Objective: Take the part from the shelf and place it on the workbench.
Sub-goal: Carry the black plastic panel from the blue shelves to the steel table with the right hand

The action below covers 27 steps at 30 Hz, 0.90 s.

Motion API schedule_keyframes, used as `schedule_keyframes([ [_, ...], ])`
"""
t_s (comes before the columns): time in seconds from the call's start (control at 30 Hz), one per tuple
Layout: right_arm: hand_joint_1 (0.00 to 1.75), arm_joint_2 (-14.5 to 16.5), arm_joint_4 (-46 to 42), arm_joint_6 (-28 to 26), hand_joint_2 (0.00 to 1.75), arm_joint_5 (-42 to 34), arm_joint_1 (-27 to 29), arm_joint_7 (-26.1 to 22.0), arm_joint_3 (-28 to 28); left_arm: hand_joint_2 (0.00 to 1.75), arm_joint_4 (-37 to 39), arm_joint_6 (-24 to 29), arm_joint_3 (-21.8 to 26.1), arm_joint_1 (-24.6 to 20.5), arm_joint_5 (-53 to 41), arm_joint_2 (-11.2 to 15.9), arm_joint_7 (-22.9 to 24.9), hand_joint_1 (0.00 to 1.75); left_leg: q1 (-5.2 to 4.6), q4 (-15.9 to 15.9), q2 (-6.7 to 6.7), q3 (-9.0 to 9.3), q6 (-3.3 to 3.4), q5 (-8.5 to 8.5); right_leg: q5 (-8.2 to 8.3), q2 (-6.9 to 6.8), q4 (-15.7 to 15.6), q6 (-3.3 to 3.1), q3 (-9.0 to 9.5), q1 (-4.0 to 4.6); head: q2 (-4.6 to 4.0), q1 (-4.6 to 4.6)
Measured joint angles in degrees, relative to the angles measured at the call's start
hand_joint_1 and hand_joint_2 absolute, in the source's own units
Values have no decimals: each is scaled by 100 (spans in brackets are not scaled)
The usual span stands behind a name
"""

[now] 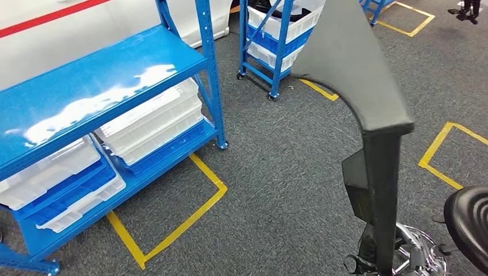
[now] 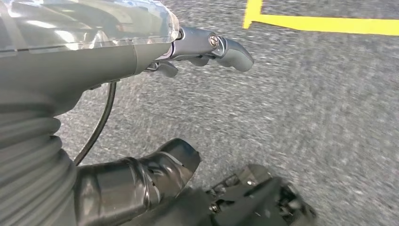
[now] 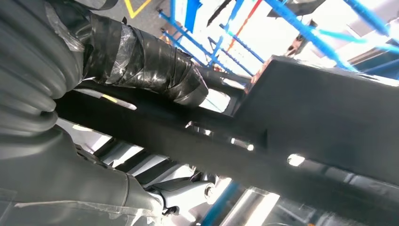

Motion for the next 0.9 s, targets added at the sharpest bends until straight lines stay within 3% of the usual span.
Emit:
schedule_keyframes([
  [0.07,175,0,-1,-1,175,-2,9,0,-10,175,0,0,0,-24,0,-9,0,0,-1,0,55,24,-61,-19,25,103,-15,-59,-17,-1,0,-1],
  [0.13,175,1,-1,-1,175,-3,13,0,-21,175,0,-1,0,-31,-1,-16,-1,0,18,174,-104,-33,-115,-181,56,199,-53,-132,-17,-28,0,-2],
  [0.2,175,2,-1,-1,175,-5,9,0,-27,175,0,-1,0,-26,-1,-18,-2,0,32,795,-361,-301,-141,-561,77,294,-69,-184,-26,-39,0,-3],
  [0.23,175,2,0,-1,175,-6,7,0,-28,175,0,-1,0,-19,-1,-19,-2,0,32,1217,-423,-497,-144,-756,81,353,-64,-197,-37,-32,0,-3],
  [0.27,175,2,1,-1,175,-7,8,0,-29,175,0,-1,0,-11,0,-19,-2,0,32,1557,-444,-661,-144,-866,83,420,-57,-204,-44,-23,0,-3],
  [0.3,175,2,1,-1,175,-7,9,0,-31,175,0,-1,0,-2,0,-19,-1,0,32,1719,-450,-747,-138,-862,84,492,-48,-207,-47,-14,0,-3],
  [0.33,175,2,2,-1,175,-7,9,0,-33,175,0,-1,0,3,-1,-19,-1,0,32,1635,-458,-720,-124,-729,84,572,-37,-207,-44,-8,0,-3],
  [0.37,175,2,1,-1,175,-7,9,0,-34,175,0,-1,0,5,-1,-19,0,0,32,1322,-493,-589,-103,-505,83,651,-27,-206,-39,-4,0,-3],
  [0.43,175,2,0,-1,175,-11,7,0,-35,175,0,2,-1,8,-3,-15,1,0,33,497,-731,-244,-42,-111,85,795,-7,-192,-43,-1,0,-1],
  [0.5,175,1,-1,-1,175,-33,9,0,-36,175,0,14,-2,5,-5,-15,8,0,22,95,-919,-87,-3,-7,106,919,5,-135,-86,-18,0,-3],
  [0.57,175,1,-6,-1,175,-67,27,0,-43,175,0,43,-3,-8,-10,-21,18,0,15,46,-857,-67,23,5,137,1025,-1,-55,-125,-35,0,-5],
  [0.6,175,-1,-12,-1,175,-81,44,0,-49,175,0,66,-4,-14,-12,-28,22,0,23,10,-791,-49,49,30,124,972,24,-28,-142,-30,0,-3],
  [0.67,175,-7,-28,-2,175,-105,64,0,-60,175,0,114,-7,-18,-16,-54,28,0,43,-69,-642,-18,118,82,-83,685,337,14,-288,-1,0,2],
  [0.73,175,-18,-33,-2,175,-125,71,0,-66,175,0,144,-9,-12,-18,-81,32,0,29,-86,-485,-14,152,88,-459,421,1039,46,-621,-9,0,5],
  [0.8,175,-28,-34,-1,175,-164,77,0,-91,175,0,161,-13,-5,-19,-100,48,0,22,-77,-322,-17,150,73,-626,371,1570,79,-875,-44,0,5],
  [0.83,175,-32,-34,-1,175,-197,78,0,-115,175,0,168,-15,-8,-20,-110,56,0,22,-71,-243,-13,142,61,-547,350,1538,93,-852,-60,0,4],
  [0.9,175,-36,-48,-1,175,-261,76,0,-169,175,0,180,-19,-26,-20,-137,61,0,22,-47,-113,13,106,21,-191,208,840,104,-470,-85,0,5],
])
